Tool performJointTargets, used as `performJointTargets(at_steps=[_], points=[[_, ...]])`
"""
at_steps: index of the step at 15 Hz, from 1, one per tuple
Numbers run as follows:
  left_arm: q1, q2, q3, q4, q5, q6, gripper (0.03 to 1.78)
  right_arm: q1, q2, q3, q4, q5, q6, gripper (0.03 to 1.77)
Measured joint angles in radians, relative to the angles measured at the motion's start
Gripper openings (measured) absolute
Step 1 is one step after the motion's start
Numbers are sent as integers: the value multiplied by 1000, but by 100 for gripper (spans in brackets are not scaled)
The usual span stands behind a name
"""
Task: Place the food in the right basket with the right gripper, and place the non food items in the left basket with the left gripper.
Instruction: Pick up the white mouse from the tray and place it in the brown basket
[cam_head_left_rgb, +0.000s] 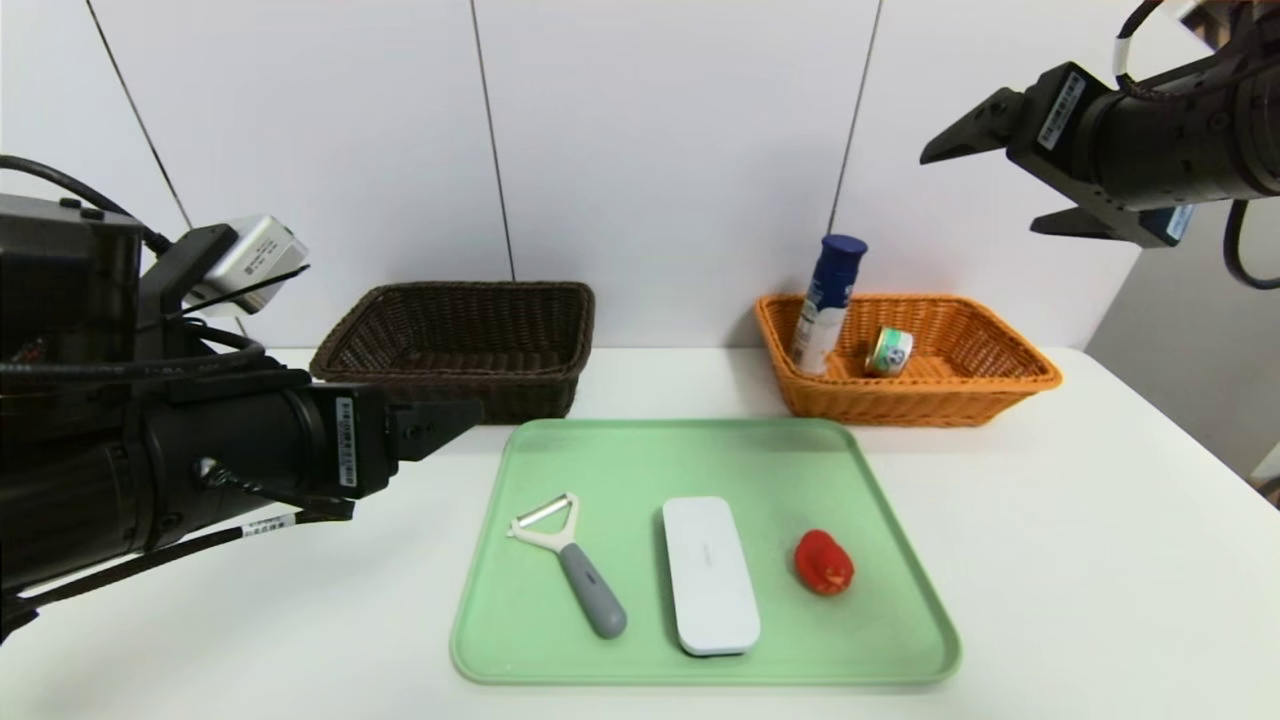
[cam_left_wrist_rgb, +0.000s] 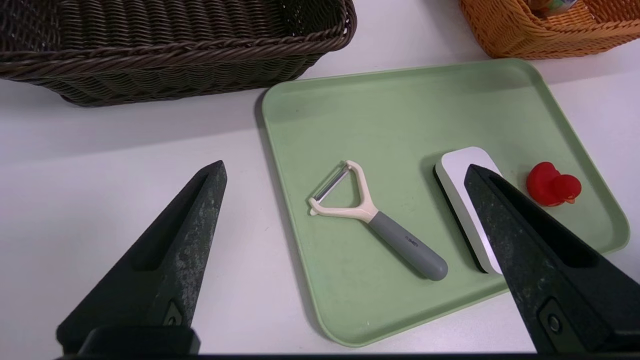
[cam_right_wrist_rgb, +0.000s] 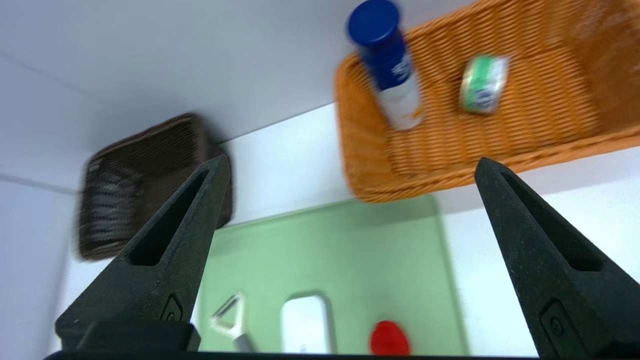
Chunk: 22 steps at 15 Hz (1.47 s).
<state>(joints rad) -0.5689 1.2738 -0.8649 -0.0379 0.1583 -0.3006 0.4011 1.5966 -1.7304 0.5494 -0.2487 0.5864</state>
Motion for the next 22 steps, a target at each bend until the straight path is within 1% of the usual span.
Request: performJointTargets(at_steps=[1,2,3,4,7,9,10,12,13,14,16,18,20,22], points=[[-7,-14,-1,15,0,2,169,27,-11,13,7,-64,-37,169],[-20,-27,-2,40,0,2,169,44,-22,25,25,-96,-81,169],[-38,-42,-6,76,0,2,169,59,-33,37,59,-108,-147,169],[-50,-51,-10,101,0,2,169,67,-39,43,95,-110,-197,169],[-65,-61,-53,156,0,2,169,77,-45,47,234,-105,-313,169],[-71,-45,-119,230,0,-3,169,78,-38,41,346,-104,-324,169],[-80,-27,-170,276,3,-10,169,78,-34,40,404,-104,-307,169],[-115,31,-281,373,13,-50,169,80,-26,39,506,-102,-230,169],[-138,69,-335,416,25,-81,169,79,-24,43,562,-98,-206,169],[-161,109,-386,450,40,-111,169,76,-27,54,601,-96,-201,169],[-209,197,-475,501,68,-163,169,67,-45,104,611,-99,-224,169],[-254,281,-566,558,87,-217,169,55,-72,161,596,-103,-301,169],[-298,349,-633,609,92,-251,169,46,-99,214,522,-98,-368,169],[-321,399,-669,613,93,-254,169,43,-118,243,434,-70,-431,169]])
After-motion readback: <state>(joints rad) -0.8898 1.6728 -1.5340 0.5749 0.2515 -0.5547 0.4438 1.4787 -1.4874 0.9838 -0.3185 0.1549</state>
